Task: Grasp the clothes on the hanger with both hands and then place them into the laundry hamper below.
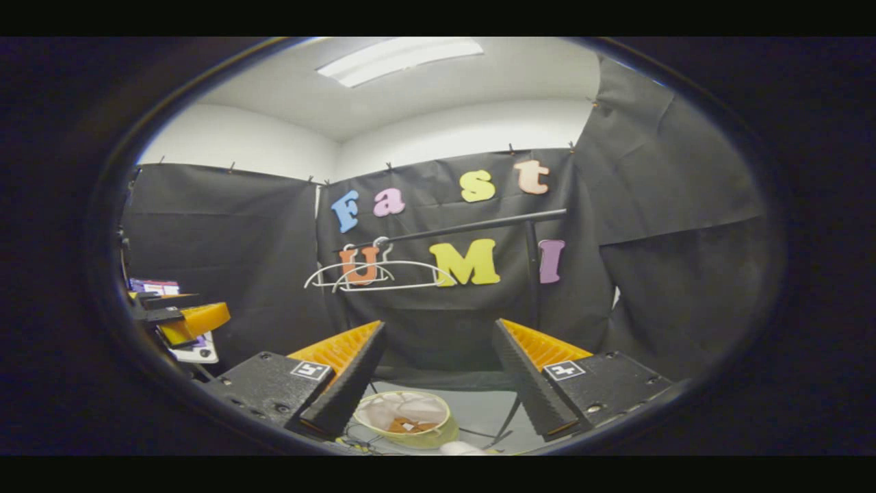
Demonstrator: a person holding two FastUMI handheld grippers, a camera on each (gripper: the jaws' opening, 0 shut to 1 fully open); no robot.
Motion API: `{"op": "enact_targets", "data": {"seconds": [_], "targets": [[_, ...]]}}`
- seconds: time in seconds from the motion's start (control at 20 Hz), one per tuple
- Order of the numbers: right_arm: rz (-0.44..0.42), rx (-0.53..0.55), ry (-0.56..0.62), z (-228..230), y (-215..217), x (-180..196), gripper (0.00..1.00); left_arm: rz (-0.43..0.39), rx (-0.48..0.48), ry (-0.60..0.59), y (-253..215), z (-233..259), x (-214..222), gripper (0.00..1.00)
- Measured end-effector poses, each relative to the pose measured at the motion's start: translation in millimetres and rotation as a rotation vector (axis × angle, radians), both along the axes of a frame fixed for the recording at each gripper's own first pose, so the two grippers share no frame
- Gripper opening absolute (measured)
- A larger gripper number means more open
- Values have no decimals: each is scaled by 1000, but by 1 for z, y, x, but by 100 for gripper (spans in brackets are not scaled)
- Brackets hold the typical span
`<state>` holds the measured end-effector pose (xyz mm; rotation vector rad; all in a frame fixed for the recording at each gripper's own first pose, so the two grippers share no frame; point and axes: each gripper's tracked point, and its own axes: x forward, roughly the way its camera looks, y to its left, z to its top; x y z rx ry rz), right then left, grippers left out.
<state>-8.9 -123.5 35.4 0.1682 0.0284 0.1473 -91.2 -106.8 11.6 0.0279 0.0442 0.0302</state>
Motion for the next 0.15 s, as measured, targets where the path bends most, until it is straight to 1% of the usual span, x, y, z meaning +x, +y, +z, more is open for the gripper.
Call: {"op": "enact_targets", "data": {"seconds": [0.05, 0.15], "targets": [[1, -9, 1, 1, 2, 1, 99, 7, 0, 1, 3, 0, 0, 99], [5, -20, -8, 6, 8, 2, 98, 6, -14, -2, 7, 2, 4, 99]]}}
